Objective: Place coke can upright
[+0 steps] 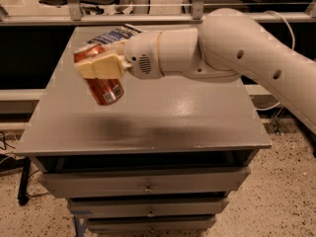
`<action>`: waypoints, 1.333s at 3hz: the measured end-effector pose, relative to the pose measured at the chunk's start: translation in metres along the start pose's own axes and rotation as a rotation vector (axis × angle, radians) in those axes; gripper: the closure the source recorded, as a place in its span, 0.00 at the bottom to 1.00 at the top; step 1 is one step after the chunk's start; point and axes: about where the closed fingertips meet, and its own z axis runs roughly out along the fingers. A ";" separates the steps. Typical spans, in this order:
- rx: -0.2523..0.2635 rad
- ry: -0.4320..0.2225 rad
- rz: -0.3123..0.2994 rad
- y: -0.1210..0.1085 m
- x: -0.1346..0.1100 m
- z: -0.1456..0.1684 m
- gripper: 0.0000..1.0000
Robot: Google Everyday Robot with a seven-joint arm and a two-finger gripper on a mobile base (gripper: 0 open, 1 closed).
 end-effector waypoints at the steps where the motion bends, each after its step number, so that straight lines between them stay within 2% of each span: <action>1: 0.001 -0.004 0.003 0.001 0.002 -0.001 1.00; 2: 0.025 -0.078 0.040 0.001 0.020 -0.004 1.00; 3: 0.076 -0.194 -0.008 0.006 0.019 0.011 1.00; 4: 0.113 -0.230 -0.087 0.007 0.016 0.025 1.00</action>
Offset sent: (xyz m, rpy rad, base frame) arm -0.0207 -0.0068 -0.0173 0.2605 -0.1062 -0.1601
